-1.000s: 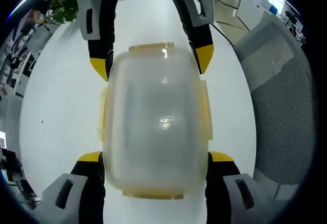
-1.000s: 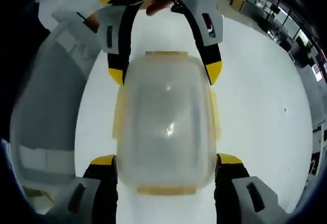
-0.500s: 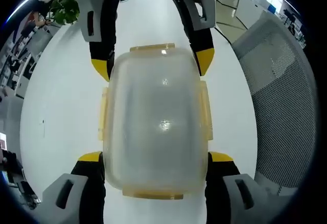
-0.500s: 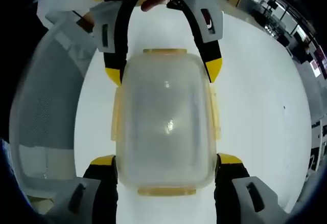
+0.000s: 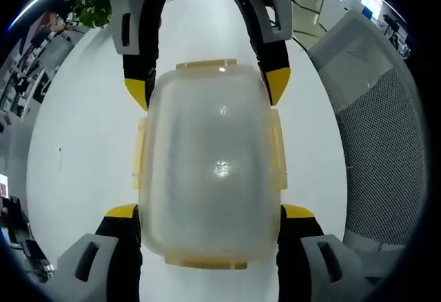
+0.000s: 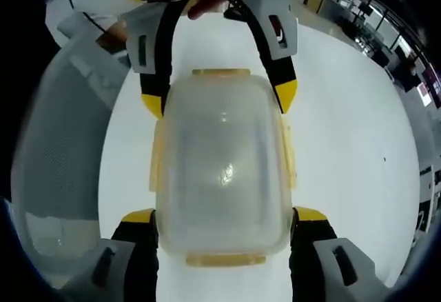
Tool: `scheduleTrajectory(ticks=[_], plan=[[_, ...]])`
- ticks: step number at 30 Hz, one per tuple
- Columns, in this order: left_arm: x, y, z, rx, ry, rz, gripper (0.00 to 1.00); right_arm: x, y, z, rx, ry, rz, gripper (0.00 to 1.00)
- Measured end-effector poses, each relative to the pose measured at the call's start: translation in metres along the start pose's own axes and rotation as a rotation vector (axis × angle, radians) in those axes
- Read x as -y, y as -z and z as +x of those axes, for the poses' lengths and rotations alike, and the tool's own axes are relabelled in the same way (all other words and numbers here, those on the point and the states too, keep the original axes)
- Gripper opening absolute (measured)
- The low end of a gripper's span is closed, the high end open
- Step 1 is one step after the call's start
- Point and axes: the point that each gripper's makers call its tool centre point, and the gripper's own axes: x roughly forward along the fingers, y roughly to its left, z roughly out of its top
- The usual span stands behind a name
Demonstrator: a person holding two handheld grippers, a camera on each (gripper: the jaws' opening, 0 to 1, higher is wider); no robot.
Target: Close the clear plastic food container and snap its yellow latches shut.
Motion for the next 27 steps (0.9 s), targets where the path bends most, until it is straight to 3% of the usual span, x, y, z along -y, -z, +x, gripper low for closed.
scheduleTrajectory(ticks=[13,27], plan=[[-0.003,0.021,-0.007,-0.021,0.001,0.011,0.81,0.003,-0.023,0.009,0.016,0.006,0.017,0.79],[-0.002,0.034,-0.011,-0.005,0.0,0.0,0.81,0.002,-0.037,0.014,0.022,0.014,0.018,0.8]])
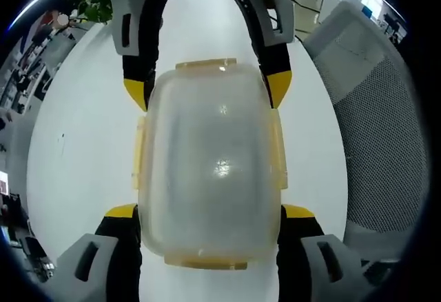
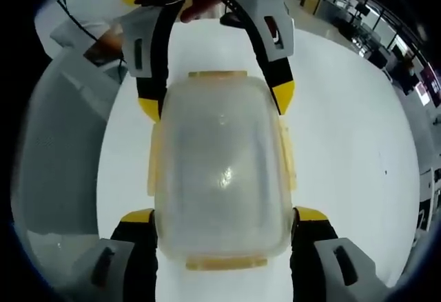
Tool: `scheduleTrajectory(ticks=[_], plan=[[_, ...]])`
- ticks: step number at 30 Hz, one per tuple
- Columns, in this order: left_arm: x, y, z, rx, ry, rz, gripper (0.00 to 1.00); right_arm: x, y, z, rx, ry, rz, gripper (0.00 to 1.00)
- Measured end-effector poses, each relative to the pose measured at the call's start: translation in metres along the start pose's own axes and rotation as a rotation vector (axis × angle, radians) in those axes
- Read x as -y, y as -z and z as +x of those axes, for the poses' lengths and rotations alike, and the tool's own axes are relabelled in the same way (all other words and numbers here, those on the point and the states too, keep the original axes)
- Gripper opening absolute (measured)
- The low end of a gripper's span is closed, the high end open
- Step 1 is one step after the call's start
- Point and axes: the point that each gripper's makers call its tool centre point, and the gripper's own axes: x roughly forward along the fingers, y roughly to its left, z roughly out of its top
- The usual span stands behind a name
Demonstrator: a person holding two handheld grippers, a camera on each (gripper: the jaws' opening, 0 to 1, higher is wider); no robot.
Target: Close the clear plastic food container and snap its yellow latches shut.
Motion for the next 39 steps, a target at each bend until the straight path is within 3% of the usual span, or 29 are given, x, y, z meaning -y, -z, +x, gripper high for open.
scheduleTrajectory(ticks=[26,39], plan=[[-0.001,0.041,-0.012,-0.022,0.001,-0.001,0.82,0.002,-0.041,0.018,0.013,0.001,0.007,0.81],[0.0,0.042,-0.013,-0.019,-0.005,-0.007,0.82,0.0,-0.042,0.018,0.001,-0.004,0.001,0.81]])
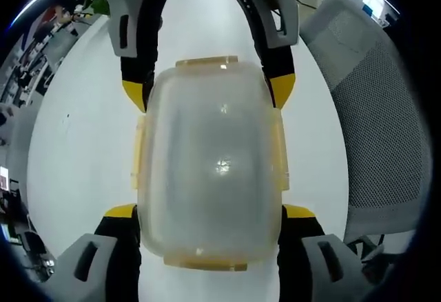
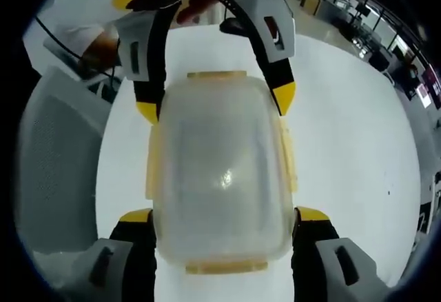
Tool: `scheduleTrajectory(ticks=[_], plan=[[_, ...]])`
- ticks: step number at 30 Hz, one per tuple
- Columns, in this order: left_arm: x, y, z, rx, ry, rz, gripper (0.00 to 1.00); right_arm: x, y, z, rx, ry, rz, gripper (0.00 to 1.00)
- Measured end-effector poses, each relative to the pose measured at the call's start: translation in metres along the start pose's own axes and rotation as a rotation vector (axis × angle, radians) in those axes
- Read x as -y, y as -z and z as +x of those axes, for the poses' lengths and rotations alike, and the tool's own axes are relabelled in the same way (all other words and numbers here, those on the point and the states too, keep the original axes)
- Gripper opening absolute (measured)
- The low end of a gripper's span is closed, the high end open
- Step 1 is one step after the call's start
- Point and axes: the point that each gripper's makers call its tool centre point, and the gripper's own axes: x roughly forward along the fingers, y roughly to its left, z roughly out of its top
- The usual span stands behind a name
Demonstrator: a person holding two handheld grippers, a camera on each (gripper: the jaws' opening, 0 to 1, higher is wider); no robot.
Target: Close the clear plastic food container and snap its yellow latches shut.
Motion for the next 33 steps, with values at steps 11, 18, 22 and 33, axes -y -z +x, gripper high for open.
scheduleTrajectory(ticks=[11,18,22,33], plan=[[-0.005,0.002,0.0,0.004,-0.003,-0.01,0.82,0.007,-0.002,0.001,-0.005,0.009,0.0,0.81],[-0.014,0.004,0.002,-0.006,-0.001,-0.005,0.82,0.013,-0.003,0.002,-0.02,0.01,0.001,0.82],[-0.019,0.005,0.002,0.007,0.0,-0.004,0.83,0.018,-0.003,0.003,-0.018,0.014,0.009,0.82],[-0.029,0.005,0.004,0.0,-0.003,-0.007,0.83,0.029,-0.004,0.004,-0.027,0.015,0.009,0.82]])
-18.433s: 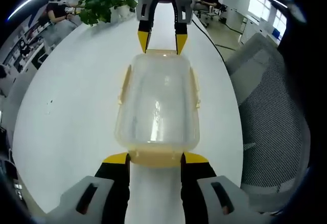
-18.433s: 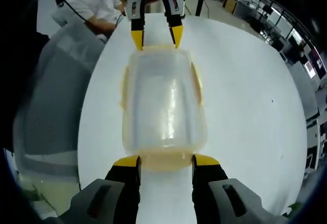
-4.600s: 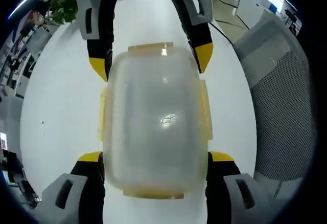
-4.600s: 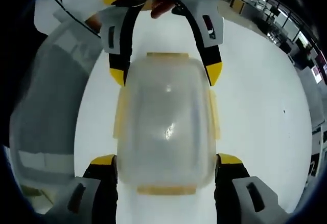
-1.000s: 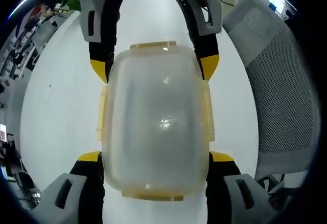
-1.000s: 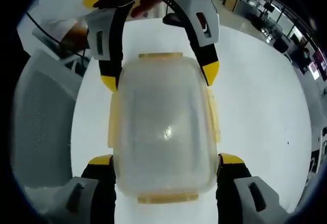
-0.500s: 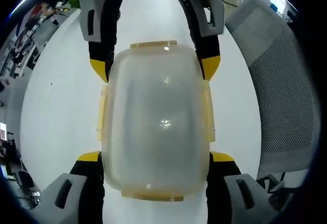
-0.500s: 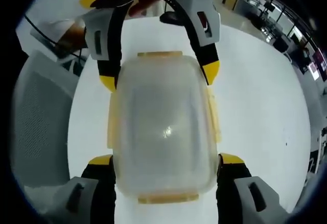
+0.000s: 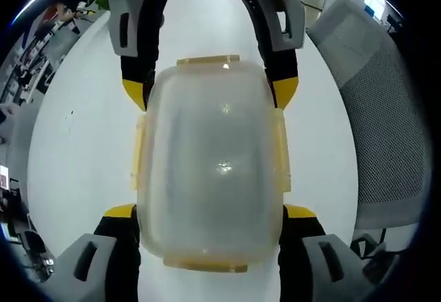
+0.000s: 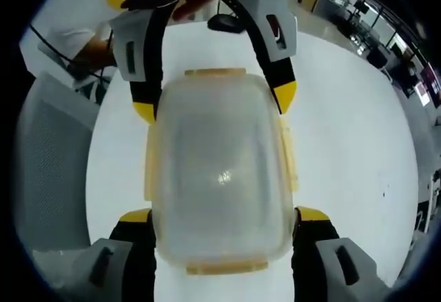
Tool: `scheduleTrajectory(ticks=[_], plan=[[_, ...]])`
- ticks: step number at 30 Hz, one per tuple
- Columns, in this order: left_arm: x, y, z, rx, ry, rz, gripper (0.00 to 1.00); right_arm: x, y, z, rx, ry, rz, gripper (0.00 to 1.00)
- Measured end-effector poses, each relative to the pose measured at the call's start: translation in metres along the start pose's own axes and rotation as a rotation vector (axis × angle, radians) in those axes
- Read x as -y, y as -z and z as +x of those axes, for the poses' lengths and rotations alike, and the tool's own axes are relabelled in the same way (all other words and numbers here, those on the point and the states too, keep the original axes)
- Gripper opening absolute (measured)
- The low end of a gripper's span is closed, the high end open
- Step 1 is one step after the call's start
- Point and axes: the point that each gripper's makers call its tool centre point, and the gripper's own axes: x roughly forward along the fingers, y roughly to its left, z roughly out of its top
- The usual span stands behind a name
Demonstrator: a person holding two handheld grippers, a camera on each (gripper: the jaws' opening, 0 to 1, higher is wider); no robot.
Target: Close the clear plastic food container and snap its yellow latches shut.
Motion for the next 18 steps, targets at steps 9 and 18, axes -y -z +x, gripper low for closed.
scheduleTrajectory(ticks=[9,18], plan=[[-0.01,0.001,0.002,-0.006,-0.001,0.001,0.83,0.009,0.0,0.001,-0.008,0.003,0.004,0.82],[-0.021,0.001,0.005,-0.023,-0.002,0.003,0.84,0.02,-0.001,0.002,-0.006,0.009,0.013,0.82]])
